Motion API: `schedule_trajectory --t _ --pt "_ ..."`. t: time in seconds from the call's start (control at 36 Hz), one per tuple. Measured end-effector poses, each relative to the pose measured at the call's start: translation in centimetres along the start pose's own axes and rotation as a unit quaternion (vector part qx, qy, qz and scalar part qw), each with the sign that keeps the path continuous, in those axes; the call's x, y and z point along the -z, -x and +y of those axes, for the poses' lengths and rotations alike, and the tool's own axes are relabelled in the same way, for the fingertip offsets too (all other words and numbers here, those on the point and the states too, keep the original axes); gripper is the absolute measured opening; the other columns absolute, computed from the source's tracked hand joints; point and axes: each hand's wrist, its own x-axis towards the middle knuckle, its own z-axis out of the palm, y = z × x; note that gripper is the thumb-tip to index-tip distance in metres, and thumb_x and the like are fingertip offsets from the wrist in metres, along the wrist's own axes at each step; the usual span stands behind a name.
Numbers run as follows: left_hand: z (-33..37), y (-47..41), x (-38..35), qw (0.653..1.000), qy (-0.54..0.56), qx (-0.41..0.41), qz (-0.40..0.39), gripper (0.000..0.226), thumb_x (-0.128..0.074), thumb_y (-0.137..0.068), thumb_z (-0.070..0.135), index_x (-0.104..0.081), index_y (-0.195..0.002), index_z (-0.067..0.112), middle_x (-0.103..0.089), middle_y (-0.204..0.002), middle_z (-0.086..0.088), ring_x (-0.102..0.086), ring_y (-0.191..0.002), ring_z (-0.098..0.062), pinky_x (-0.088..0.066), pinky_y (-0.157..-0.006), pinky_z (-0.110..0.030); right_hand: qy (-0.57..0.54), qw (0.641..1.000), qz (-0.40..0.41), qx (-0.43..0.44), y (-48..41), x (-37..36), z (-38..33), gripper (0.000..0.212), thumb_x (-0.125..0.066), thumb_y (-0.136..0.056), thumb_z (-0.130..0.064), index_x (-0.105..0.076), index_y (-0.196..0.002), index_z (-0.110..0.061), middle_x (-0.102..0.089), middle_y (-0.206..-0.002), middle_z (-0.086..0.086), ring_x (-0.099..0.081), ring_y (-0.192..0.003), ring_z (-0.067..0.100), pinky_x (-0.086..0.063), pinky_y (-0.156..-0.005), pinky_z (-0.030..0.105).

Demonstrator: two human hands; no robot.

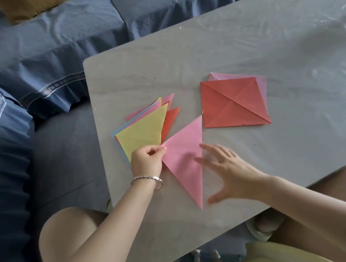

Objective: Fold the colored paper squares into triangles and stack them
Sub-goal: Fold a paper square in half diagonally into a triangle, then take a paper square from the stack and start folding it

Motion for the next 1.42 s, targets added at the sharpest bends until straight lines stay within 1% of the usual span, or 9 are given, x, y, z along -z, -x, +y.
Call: schedule_trajectory --t 0.11,0.39,0.56,0.64,0.78,0.89,1.06,1.25,1.42 --pt "1.0 -1.2 1.6 0.999 0.025 -0.027 0.011 0.015 -0.068 -0.079 0.012 -0.064 -0.067 0.020 -0.065 -0.070 0.000 -0.065 -0.072 -0.023 -0.055 -0.067 -0.027 -0.037 0.978 0.190 -0.077 -0.8 1.4 2.6 0.052 -0.078 -0.072 -0.031 -0.063 -0.116 -0.009 -0.052 -0.130 0.017 -0.053 -0.116 0.035 -0.040 -0.097 0.045" --pt "2.2 -5.1 5.3 0.954 -0.243 -0.161 0.073 0.016 -0.057 -0.087 0.012 -0.065 -0.100 0.010 -0.064 -0.090 -0.008 -0.058 -0.085 -0.029 -0.039 -0.067 -0.028 0.079 0.980 0.068 -0.169 -5.5 4.2 6.4 0.074 -0.055 -0.085 -0.052 -0.028 -0.143 -0.016 -0.022 -0.152 0.008 -0.017 -0.142 0.022 -0.015 -0.111 0.033" --pt "1.5 -4.5 4.6 0.918 -0.314 -0.237 0.054 0.042 -0.065 -0.082 0.013 -0.055 -0.122 0.008 -0.053 -0.113 -0.017 -0.049 -0.106 -0.034 -0.039 -0.091 -0.039 0.166 0.969 0.115 -0.139 -7.3 3.5 7.2 0.040 -0.055 -0.088 -0.041 -0.060 -0.109 -0.008 -0.062 -0.103 0.009 -0.058 -0.102 0.028 -0.043 -0.088 0.039" --pt "1.6 -3.1 3.8 0.921 -0.285 -0.261 0.041 0.037 -0.065 -0.082 0.009 -0.059 -0.119 0.007 -0.054 -0.113 -0.016 -0.049 -0.107 -0.032 -0.037 -0.093 -0.034 0.173 0.967 0.158 -0.100 -7.3 3.3 7.2 0.021 -0.062 -0.082 -0.020 -0.064 -0.078 0.001 -0.062 -0.070 0.016 -0.065 -0.067 0.032 -0.052 -0.054 0.036" --pt "1.9 -1.5 2.8 0.922 -0.256 -0.290 -0.001 0.028 -0.063 -0.083 0.008 -0.064 -0.111 0.007 -0.061 -0.106 -0.011 -0.054 -0.103 -0.028 -0.039 -0.088 -0.029 0.174 0.970 0.100 -0.137 -6.6 3.7 7.2 0.049 -0.035 -0.099 -0.018 -0.022 -0.145 -0.006 -0.055 -0.124 0.012 -0.051 -0.117 0.029 -0.044 -0.090 0.038" --pt "2.5 -0.4 2.1 0.932 -0.222 -0.282 -0.046 0.022 -0.061 -0.084 0.009 -0.065 -0.106 0.011 -0.062 -0.098 -0.003 -0.057 -0.091 -0.017 -0.046 -0.081 -0.026 0.068 0.979 0.077 -0.176 -4.7 4.9 6.5 0.059 -0.032 -0.096 -0.010 -0.008 -0.149 -0.019 -0.047 -0.135 0.007 -0.045 -0.121 0.028 -0.036 -0.092 0.030" --pt "3.7 0.4 0.9 0.965 -0.150 -0.183 -0.113 0.026 -0.058 -0.088 0.022 -0.060 -0.112 0.014 -0.060 -0.090 0.009 -0.057 -0.077 -0.003 -0.042 -0.069 -0.004 -0.030 0.957 0.255 -0.135 -2.1 3.2 5.5 0.029 -0.056 -0.087 -0.004 -0.066 -0.114 -0.013 -0.068 -0.109 0.010 -0.065 -0.092 0.029 -0.043 -0.072 0.023" --pt "2.5 -0.7 -1.1 0.974 0.036 0.059 -0.215 0.070 -0.065 -0.047 0.080 -0.056 -0.083 0.021 -0.055 -0.085 -0.001 -0.054 -0.077 -0.019 -0.044 -0.090 -0.056 -0.119 0.944 0.307 0.026 1.4 0.3 2.2 0.029 -0.051 -0.087 -0.010 -0.067 -0.112 -0.010 -0.067 -0.113 0.002 -0.063 -0.105 0.015 -0.048 -0.088 0.030" --pt "3.2 0.0 -1.6 0.982 0.085 0.070 -0.152 0.020 -0.069 -0.080 0.016 -0.058 -0.096 0.020 -0.063 -0.088 0.003 -0.059 -0.085 -0.016 -0.047 -0.079 -0.024 -0.172 0.936 0.277 0.134 2.8 -0.6 1.4 0.028 -0.045 -0.096 -0.017 -0.065 -0.113 -0.005 -0.064 -0.117 0.002 -0.057 -0.116 0.014 -0.048 -0.095 0.032"
